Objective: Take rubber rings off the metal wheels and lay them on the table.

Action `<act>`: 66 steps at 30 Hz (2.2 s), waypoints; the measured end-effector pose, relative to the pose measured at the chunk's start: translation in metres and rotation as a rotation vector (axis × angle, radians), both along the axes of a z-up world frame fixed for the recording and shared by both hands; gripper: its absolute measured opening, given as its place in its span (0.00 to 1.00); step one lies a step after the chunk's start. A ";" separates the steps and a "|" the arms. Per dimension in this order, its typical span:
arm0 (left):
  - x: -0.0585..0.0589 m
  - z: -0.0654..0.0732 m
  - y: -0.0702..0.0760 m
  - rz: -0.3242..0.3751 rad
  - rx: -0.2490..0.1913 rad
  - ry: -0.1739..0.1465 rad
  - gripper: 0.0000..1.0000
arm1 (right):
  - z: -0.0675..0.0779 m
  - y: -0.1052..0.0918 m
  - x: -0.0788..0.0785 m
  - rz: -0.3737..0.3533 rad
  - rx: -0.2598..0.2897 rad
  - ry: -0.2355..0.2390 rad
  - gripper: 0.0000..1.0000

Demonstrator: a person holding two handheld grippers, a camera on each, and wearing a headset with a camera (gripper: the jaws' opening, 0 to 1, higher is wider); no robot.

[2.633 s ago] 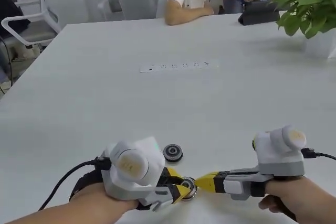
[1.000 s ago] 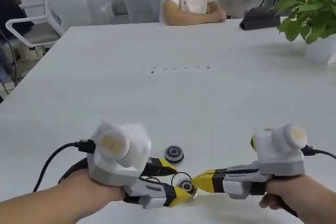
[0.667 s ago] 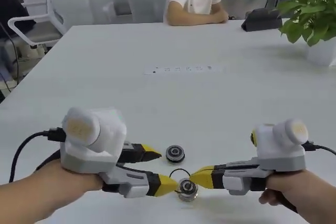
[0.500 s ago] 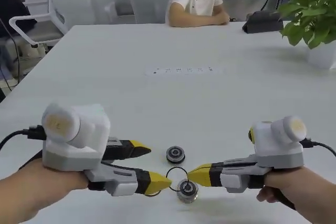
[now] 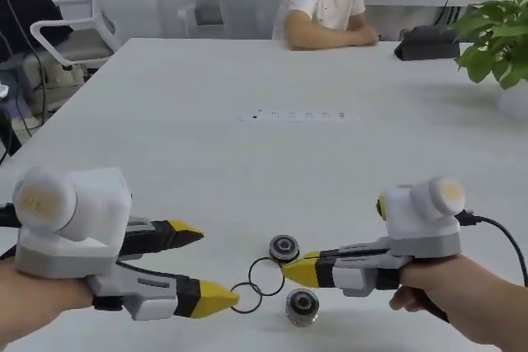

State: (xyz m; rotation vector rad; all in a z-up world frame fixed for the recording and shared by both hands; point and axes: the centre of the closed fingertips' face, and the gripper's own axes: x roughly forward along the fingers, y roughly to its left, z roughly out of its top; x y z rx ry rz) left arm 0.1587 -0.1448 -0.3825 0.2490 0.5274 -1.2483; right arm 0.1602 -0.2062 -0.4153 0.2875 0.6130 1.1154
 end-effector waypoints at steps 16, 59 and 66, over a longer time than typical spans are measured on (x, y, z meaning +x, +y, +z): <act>0.005 -0.014 0.026 0.054 0.034 0.002 0.60 | -0.024 0.020 0.003 0.050 -0.080 0.026 0.00; 0.008 -0.022 0.036 0.077 0.051 0.014 0.61 | -0.054 0.019 0.017 0.012 -0.212 -0.002 0.04; 0.010 -0.020 0.032 0.075 0.041 0.014 0.61 | -0.039 0.017 0.020 0.000 -0.166 -0.029 0.10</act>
